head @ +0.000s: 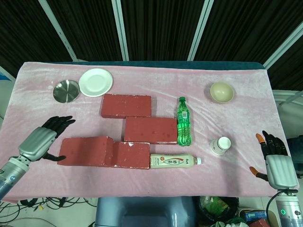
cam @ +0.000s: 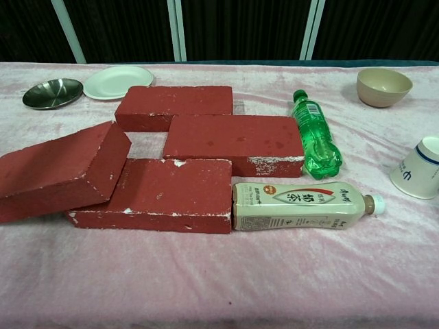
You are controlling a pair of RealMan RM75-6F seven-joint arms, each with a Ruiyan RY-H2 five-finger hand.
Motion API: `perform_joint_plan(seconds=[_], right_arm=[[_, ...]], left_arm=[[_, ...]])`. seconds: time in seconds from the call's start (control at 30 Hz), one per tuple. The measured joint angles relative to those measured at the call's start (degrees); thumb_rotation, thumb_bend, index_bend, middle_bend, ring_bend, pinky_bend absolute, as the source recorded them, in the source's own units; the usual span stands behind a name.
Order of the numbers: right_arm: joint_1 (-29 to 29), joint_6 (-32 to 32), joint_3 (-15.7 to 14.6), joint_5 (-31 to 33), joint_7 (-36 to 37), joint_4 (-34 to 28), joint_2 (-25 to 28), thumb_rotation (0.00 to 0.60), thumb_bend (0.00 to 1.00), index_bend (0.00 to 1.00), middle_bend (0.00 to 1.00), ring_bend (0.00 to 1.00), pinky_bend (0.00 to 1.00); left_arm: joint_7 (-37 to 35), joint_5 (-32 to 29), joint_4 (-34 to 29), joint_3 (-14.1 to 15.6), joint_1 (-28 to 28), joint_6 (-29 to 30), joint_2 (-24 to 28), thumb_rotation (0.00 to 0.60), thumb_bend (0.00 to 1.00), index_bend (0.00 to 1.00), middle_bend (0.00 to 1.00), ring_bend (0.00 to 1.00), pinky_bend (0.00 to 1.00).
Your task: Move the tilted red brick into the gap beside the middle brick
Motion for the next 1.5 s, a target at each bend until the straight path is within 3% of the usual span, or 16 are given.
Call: perform_joint_plan(seconds=[0.67,1.5], right_arm=[[0.0,-0.28,0.01,0.3,0.19,-0.13,0.25,0.6,0.04,0.0,0.0,0.0,0.08],[0.06,-0.89,-0.11,0.7,0.17,-0.58,0.7,0.6,0.04,0.0,0.0,0.0,0.08]], left_arm=[[-9.9,4.35,15.15,4.28,0.14,-5.41,-10.71,0.6,0.0,0.0,0.0,0.0,0.0],[-10.68,4.55,19.39,3.21,-3.39,-8.06,-17.86,0.6,0.0,0.0,0.0,0.0,0.0]])
